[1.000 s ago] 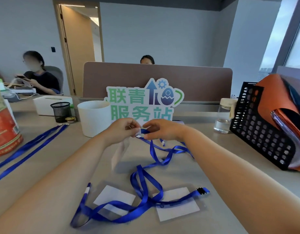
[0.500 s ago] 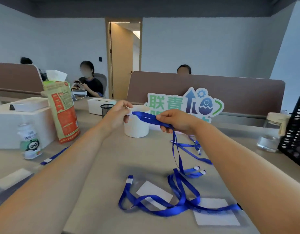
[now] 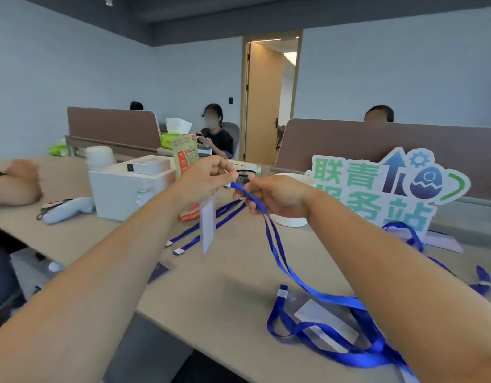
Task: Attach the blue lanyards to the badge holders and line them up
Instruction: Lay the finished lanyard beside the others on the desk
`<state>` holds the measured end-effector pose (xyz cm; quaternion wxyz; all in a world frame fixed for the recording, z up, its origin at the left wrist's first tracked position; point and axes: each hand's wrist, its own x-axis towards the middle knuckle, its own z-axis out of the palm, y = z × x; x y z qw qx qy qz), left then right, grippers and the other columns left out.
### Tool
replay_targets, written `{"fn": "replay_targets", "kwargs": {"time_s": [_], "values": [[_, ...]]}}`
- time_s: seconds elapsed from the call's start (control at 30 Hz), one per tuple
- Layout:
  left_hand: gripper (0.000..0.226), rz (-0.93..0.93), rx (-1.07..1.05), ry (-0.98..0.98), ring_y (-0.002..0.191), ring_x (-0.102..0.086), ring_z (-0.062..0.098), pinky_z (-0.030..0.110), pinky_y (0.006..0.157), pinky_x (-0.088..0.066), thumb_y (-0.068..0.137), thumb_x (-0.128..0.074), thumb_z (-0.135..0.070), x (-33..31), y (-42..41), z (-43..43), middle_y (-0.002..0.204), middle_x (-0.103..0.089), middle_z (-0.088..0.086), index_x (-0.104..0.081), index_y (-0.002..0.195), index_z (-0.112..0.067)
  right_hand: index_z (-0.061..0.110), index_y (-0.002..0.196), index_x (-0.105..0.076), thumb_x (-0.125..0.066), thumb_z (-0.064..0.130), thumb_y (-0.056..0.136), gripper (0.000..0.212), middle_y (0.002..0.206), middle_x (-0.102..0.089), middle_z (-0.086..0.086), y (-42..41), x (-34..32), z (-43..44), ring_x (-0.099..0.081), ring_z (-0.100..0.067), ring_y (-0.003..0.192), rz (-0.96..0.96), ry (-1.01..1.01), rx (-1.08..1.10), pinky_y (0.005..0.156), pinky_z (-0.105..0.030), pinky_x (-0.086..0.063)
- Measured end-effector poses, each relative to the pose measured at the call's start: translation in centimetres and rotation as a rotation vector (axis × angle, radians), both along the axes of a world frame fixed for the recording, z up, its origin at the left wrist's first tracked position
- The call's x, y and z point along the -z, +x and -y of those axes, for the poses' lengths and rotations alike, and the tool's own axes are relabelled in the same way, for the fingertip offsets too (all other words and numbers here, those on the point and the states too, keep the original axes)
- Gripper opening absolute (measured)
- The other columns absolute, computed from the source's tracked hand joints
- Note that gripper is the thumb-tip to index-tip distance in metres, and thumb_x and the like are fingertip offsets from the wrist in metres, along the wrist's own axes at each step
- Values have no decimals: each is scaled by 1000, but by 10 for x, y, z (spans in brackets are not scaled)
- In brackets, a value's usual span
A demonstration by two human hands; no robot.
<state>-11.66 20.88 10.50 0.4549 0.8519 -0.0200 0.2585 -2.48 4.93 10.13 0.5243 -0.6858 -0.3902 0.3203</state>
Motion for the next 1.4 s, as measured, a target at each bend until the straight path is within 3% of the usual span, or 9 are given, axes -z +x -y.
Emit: {"fn": "replay_targets", "kwargs": {"time_s": [0.2,0.33,0.43,0.53,0.7,0.97,1.13,1.27,1.4], "values": [[12,-159,-197,153,81,-58,10,23,77,-45,85,-64,-17,9,-19,-33,85,-65,0,-59,75,-23,13,71,-50,-40,22,99,31,57,-33,1,3,19,-24,-31,-9,47,140,-95,-21,61,-23,-29],[12,-318,-292,323,80,-56,14,20,63,-41,84,-65,-21,17,-30,-48,84,-59,-3,-59,74,-22,6,82,-61,-40,34,98,39,59,-41,-3,8,24,-28,-30,-9,43,223,-250,-5,55,-22,-28],[10,-466,-264,388,59,-58,10,21,59,-45,85,-65,-26,21,-38,-49,81,-60,-3,-60,81,-19,-2,101,-65,-54,48,88,53,68,-49,-6,17,29,-36,-39,-18,61,501,-380,87,62,-29,-36],[22,-557,-274,497,55,-56,8,22,57,-43,86,-62,-35,27,-40,-50,73,-64,-2,-64,84,-13,0,94,-68,-64,45,81,47,77,-51,-8,25,34,-45,-44,-17,73,596,-354,170,66,-28,-38],[37,-613,-322,615,64,-54,14,23,57,-38,92,-49,-41,46,-33,-54,63,-60,-2,-61,70,-13,1,74,-66,-60,47,84,47,53,-36,-1,29,38,-61,-33,-12,50,689,-347,199,50,-22,-26],[40,-508,-345,495,63,-55,7,23,63,-44,93,-45,-46,50,-14,-59,65,-61,-12,-58,62,-25,7,71,-69,-60,51,82,47,71,-53,-2,55,55,-61,-48,-12,72,570,-273,198,67,-25,-39],[45,-518,-318,393,53,-52,10,22,53,-42,96,-39,-44,59,-3,-54,55,-57,-8,-60,65,-19,7,71,-67,-59,49,84,45,70,-53,1,67,63,-54,-48,-10,71,505,-260,188,68,-23,-37],[48,-446,-315,313,62,-61,26,30,59,-48,96,-35,-46,80,9,-47,70,-64,11,-59,67,-17,10,66,-52,-50,51,88,47,66,-44,-5,75,77,-50,-39,-15,62,498,-278,204,70,-31,-35],[39,-505,-221,279,52,-49,15,25,56,-42,97,-39,-37,110,22,-43,59,-50,-6,-52,66,-19,17,62,-49,-44,45,94,42,67,-46,1,80,85,-45,-45,-9,65,496,-313,203,76,-28,-36]]}}
